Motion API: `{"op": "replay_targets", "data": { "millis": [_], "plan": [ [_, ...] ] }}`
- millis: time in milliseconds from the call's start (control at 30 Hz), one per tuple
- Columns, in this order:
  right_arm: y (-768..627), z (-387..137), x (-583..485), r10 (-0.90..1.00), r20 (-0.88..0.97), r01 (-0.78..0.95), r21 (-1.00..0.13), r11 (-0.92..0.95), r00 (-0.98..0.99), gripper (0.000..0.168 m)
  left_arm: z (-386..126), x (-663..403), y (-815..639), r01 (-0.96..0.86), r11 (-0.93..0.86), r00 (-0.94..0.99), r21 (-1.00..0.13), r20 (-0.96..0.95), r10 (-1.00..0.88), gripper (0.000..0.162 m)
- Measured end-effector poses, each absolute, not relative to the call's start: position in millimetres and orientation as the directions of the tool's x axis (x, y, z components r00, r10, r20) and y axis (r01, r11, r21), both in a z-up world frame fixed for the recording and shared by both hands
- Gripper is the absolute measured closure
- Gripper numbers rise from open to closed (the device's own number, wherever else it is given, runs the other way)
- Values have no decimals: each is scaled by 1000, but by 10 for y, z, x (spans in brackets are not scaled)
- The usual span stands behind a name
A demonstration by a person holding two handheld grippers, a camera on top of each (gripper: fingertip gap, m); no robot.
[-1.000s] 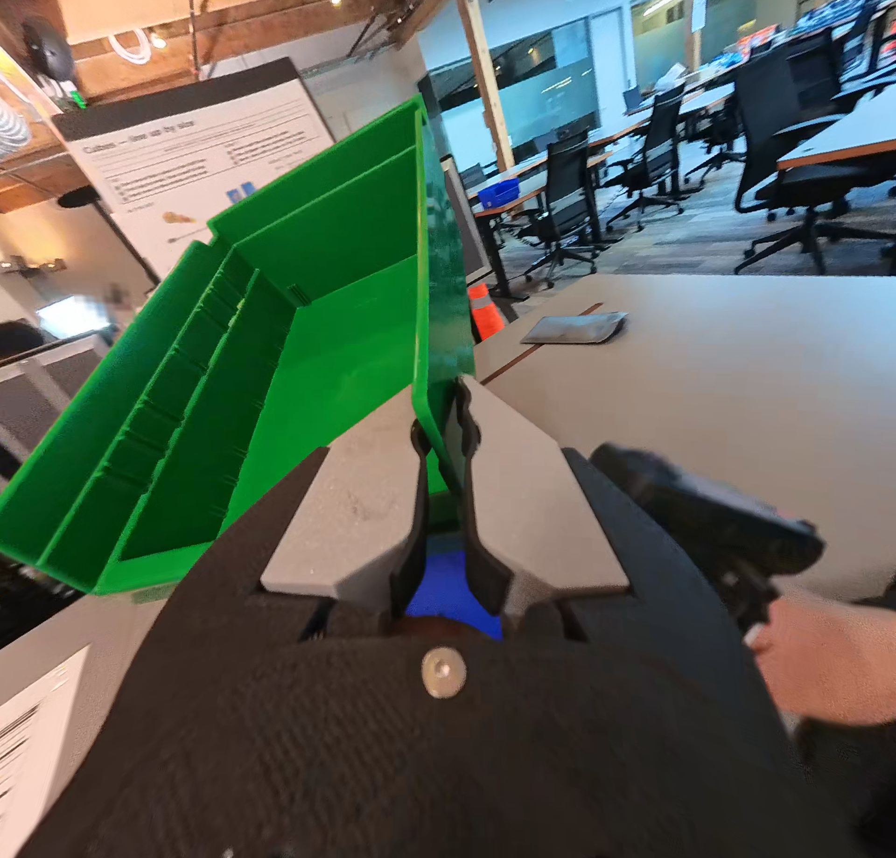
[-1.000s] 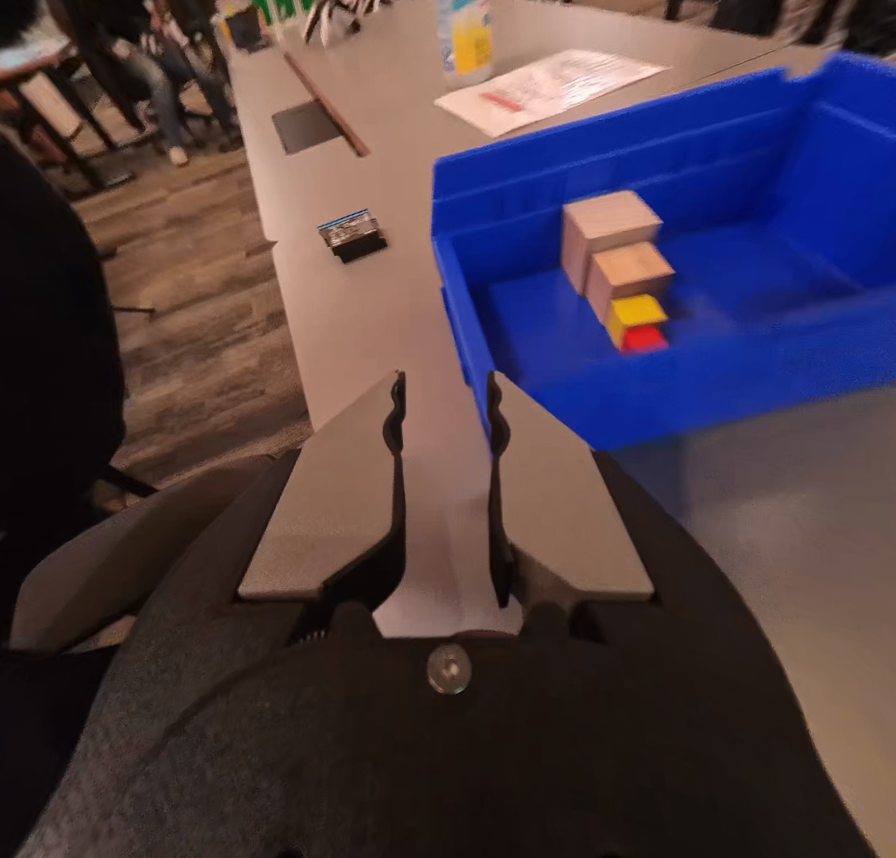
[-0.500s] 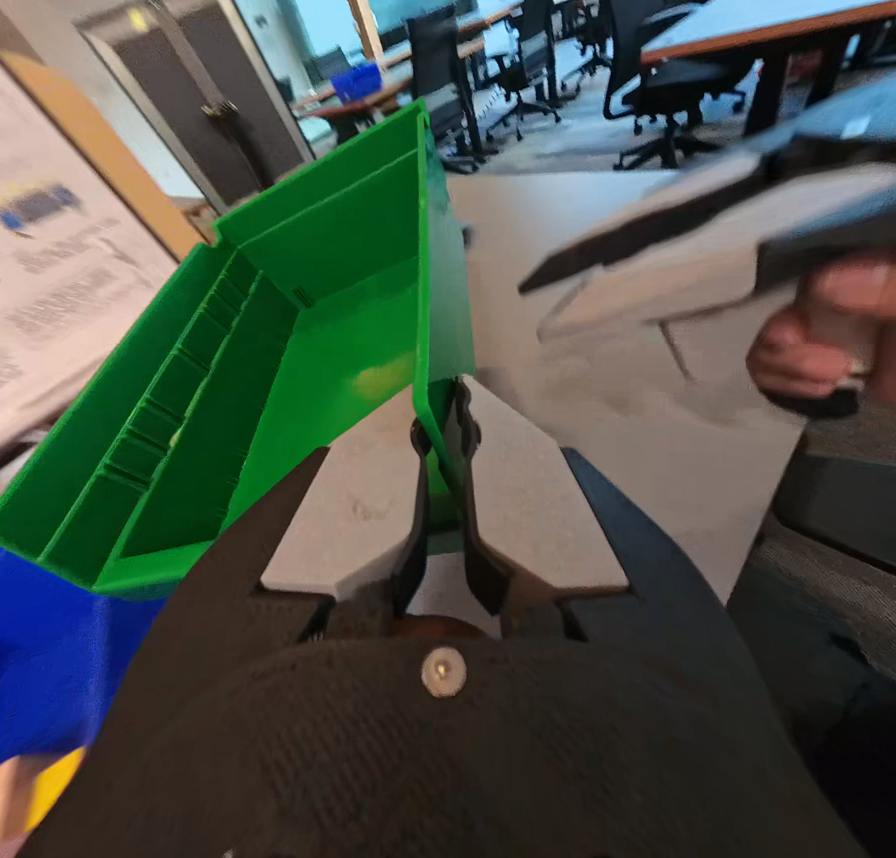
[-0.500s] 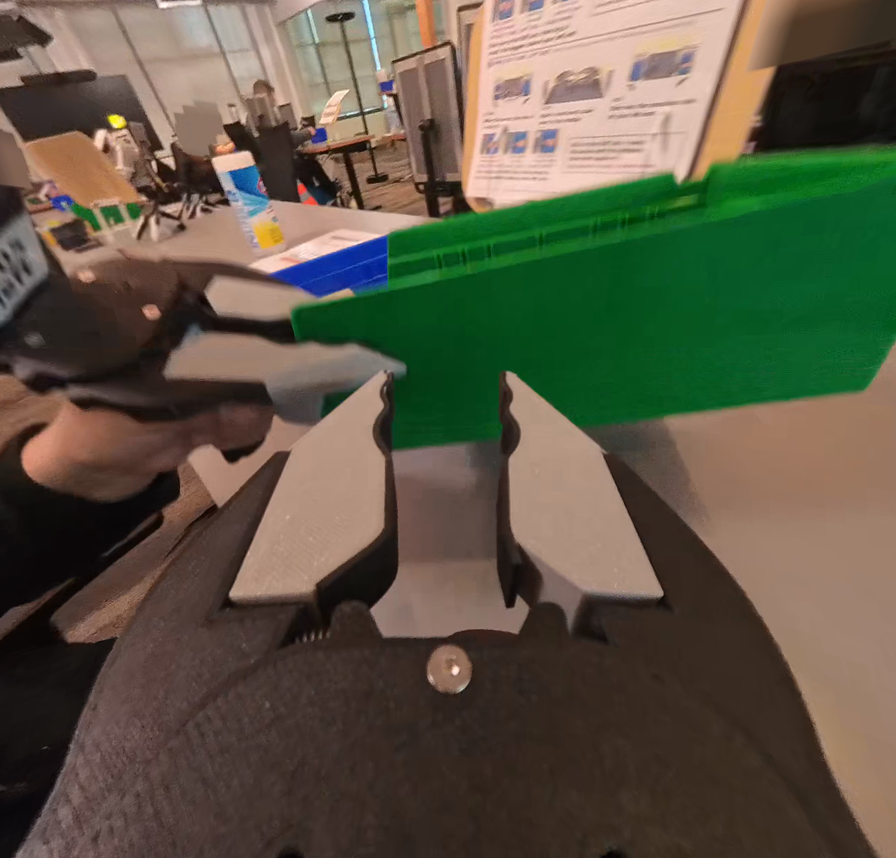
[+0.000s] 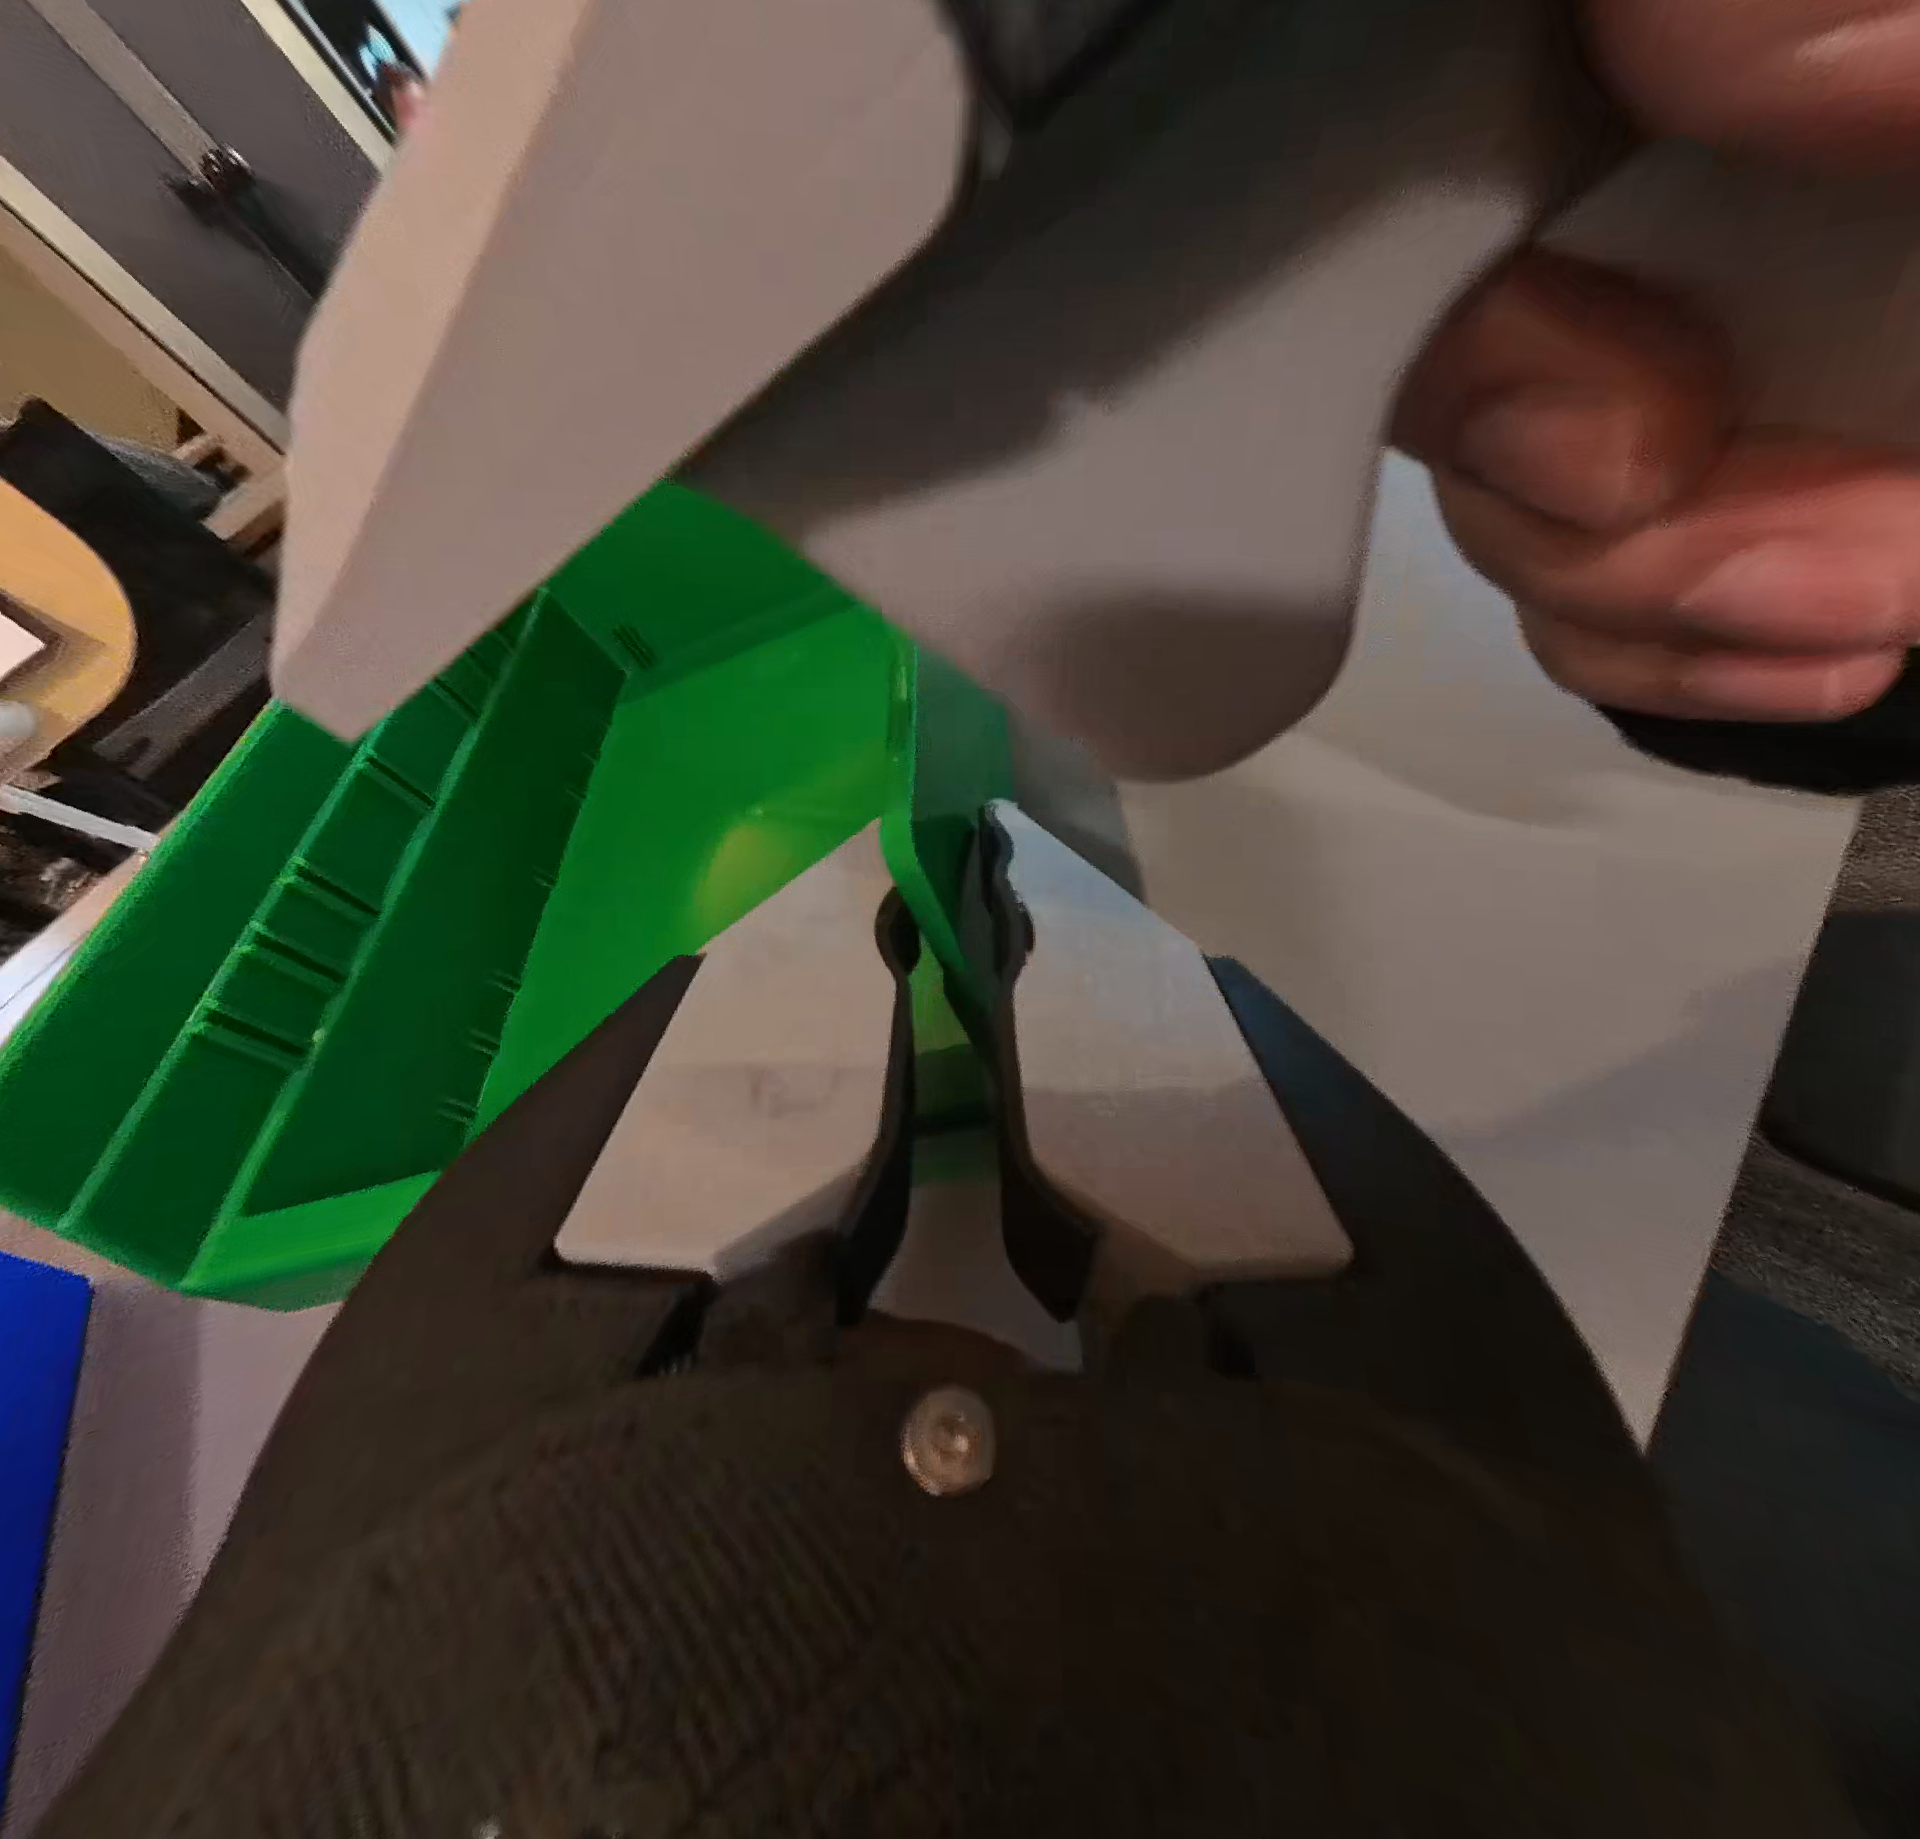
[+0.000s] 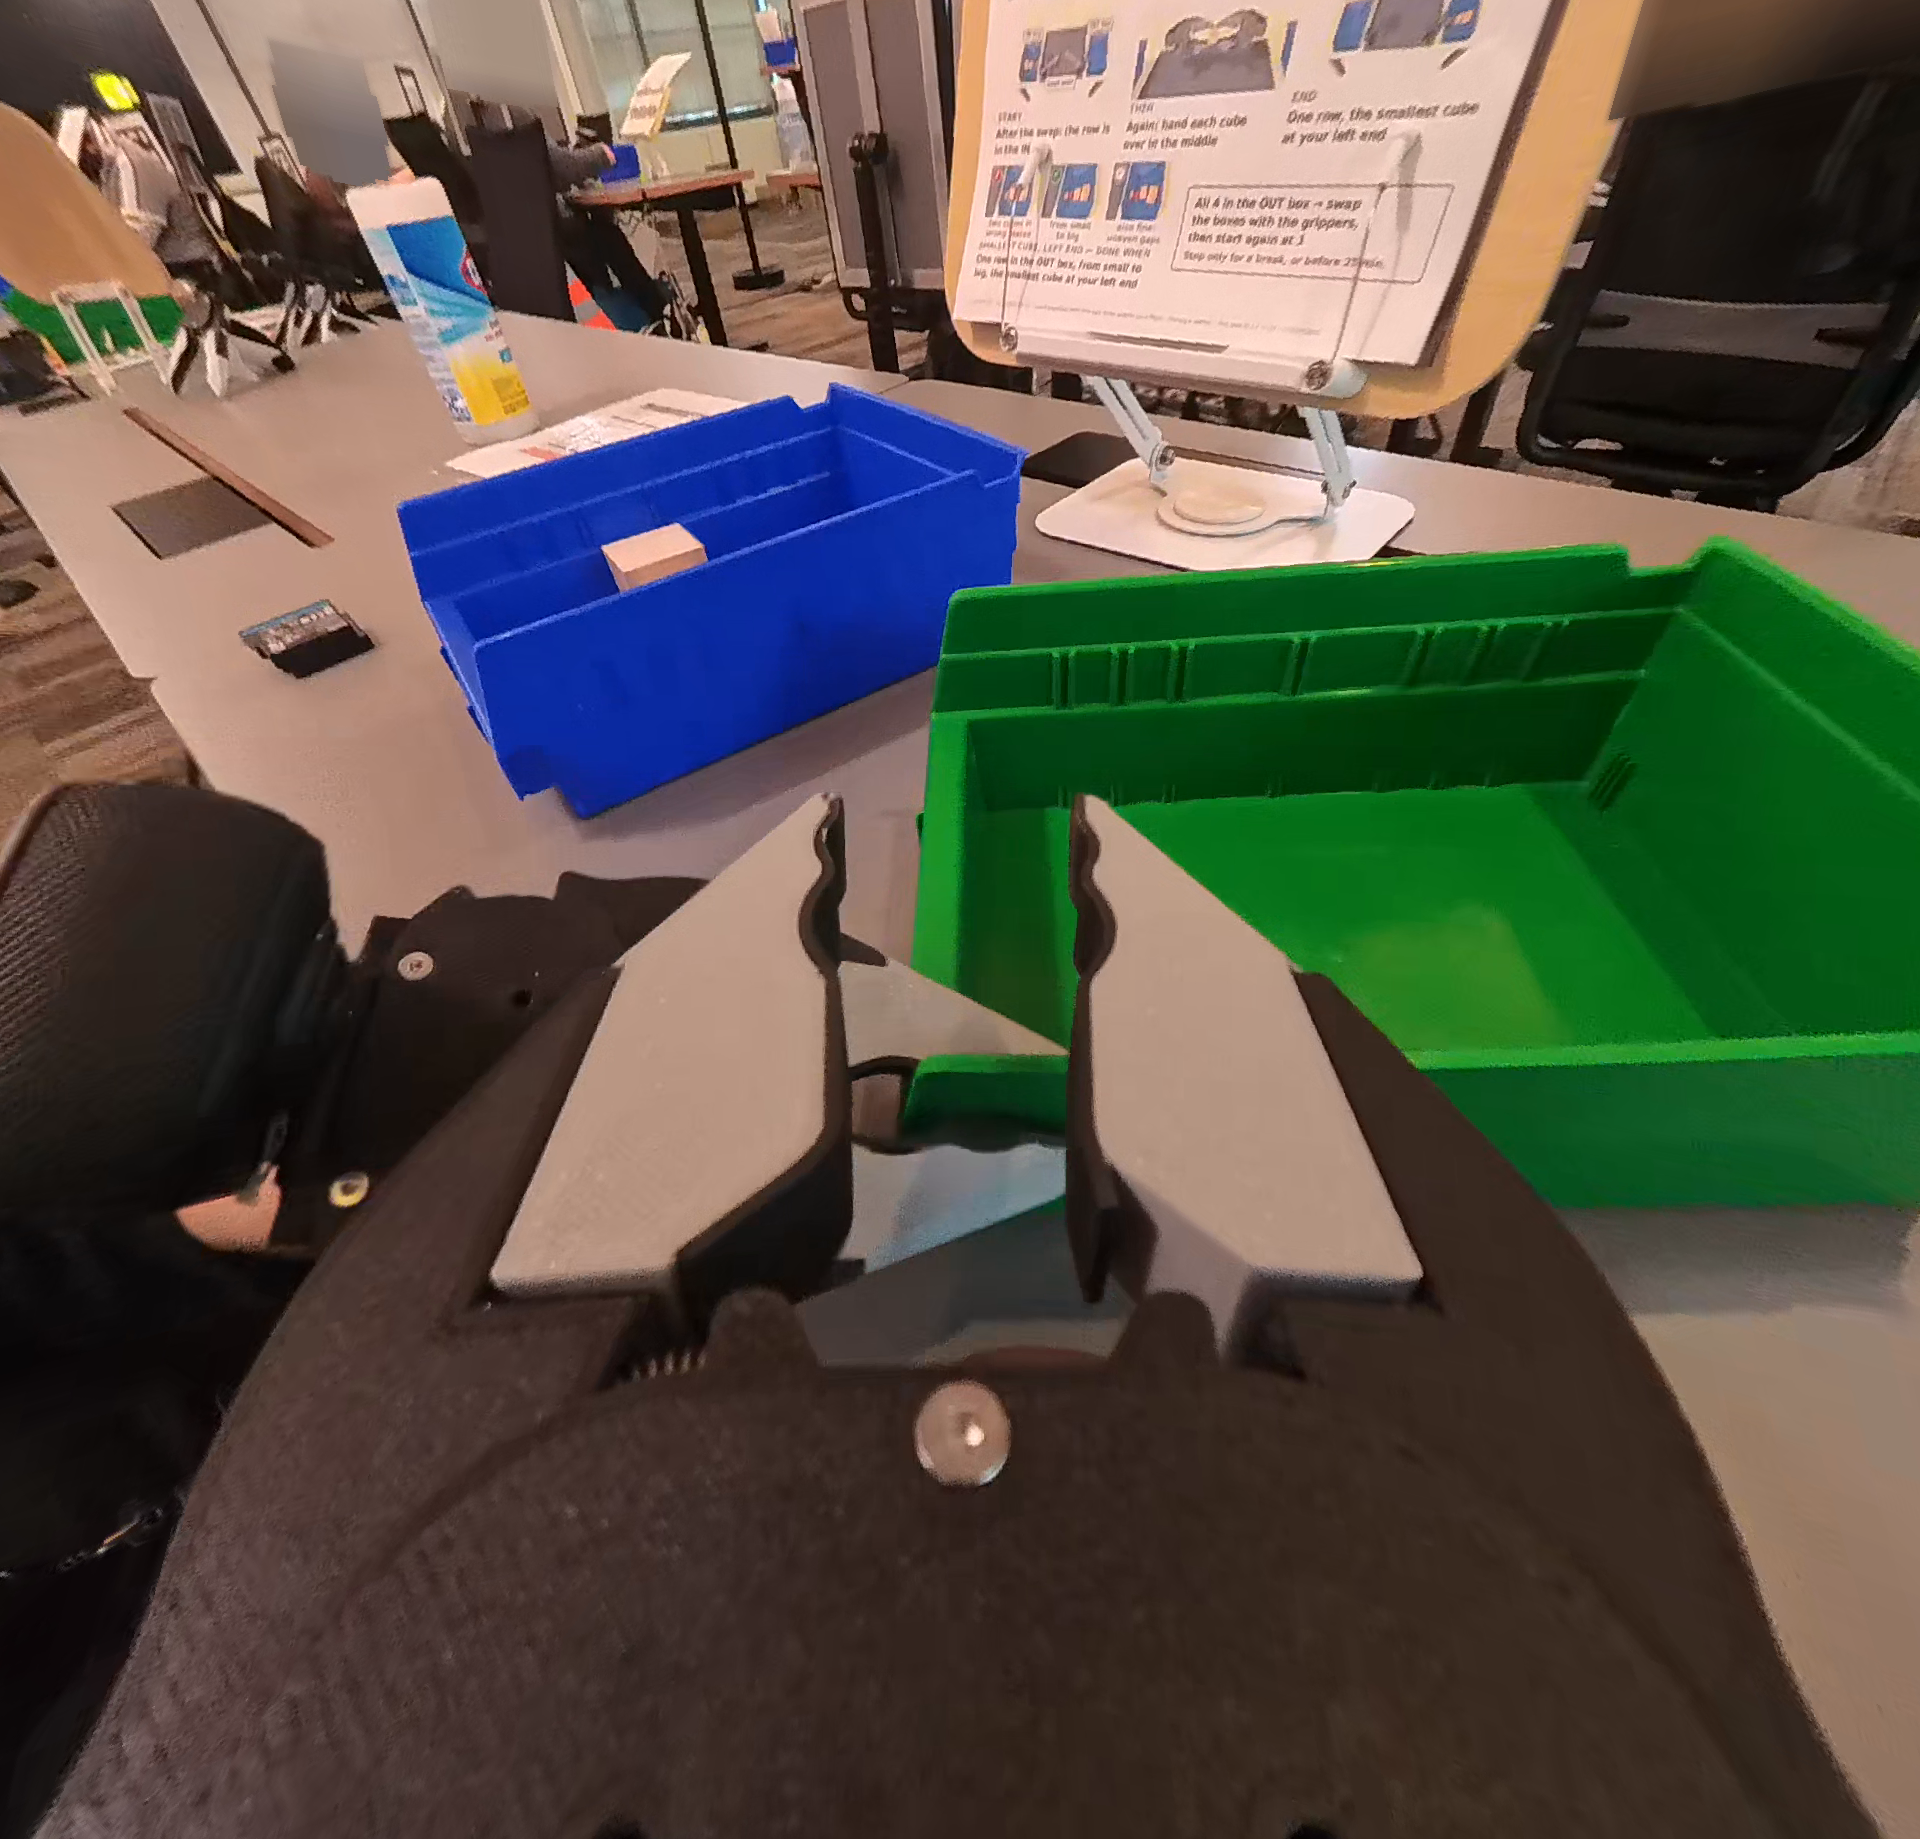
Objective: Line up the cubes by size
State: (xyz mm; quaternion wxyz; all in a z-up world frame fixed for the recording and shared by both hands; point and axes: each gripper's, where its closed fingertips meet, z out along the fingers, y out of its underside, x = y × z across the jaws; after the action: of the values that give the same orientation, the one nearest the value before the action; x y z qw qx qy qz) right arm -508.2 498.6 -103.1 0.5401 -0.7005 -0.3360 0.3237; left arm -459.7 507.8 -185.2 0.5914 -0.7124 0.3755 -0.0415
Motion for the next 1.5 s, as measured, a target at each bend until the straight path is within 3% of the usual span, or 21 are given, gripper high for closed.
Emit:
{"op": "replay_targets", "data": {
  "millis": [233,467,567,600,633,667,800,900,1000,1067,1167,1233,1500],
  "plan": [
    [4793,-1165,-5234,861,-47,207,-963,-175,506,124,-1734,-5025,4693,-491,-44,672,-870,-345,-655,130],
    [4679,-1545,-5608,874,124,443,-890,-112,470,121,-1500,-6339,4309,-505,-59,741,-861,-397,-542,130],
    [4711,-1719,-5665,868,159,522,-843,-128,471,132,-1596,-7144,4290,-628,-117,724,-769,-524,-448,129],
    [4732,-1773,-5636,862,175,550,-824,-137,476,139,-1640,-7344,4261,-660,-118,700,-742,-549,-457,135],
    [4777,-1817,-5568,846,201,579,-802,-146,493,152,-1646,-7487,4225,-676,-90,676,-732,-567,-470,155],
    [4833,-1846,-5477,826,232,604,-782,-156,513,164,-1644,-7646,4225,-691,-70,662,-719,-591,-461,138],
    [5080,-1832,-4946,716,339,641,-742,-195,610,168,-1689,-8139,4266,-740,-130,639,-660,-630,-441,122],
    [5398,-1785,-4327,556,480,676,-705,-215,678,163,-1766,-8185,4174,-807,-109,544,-580,-660,-517,114],
    [5663,-1870,-3753,457,500,664,-666,-341,736,135,-1983,-8329,4198,-872,-147,459,-468,-673,-581,102],
    [5637,-1880,-3746,515,367,594,-700,-395,775,127,-2085,-8400,4273,-883,-170,443,-437,-659,-609,102],
    [5406,-1631,-4220,696,171,498,-814,-299,697,119,-2236,-8440,4359,-894,-201,423,-400,-605,-675,102],
    [5311,-1519,-4479,758,138,478,-842,-249,637,117,-2371,-8474,4428,-902,-242,416,-357,-573,-706,121],
    [5245,-1708,-4981,828,135,525,-825,-211,545,111,-2389,-8535,4477,-825,-432,565,-365,-570,-597,121]
  ]
}}
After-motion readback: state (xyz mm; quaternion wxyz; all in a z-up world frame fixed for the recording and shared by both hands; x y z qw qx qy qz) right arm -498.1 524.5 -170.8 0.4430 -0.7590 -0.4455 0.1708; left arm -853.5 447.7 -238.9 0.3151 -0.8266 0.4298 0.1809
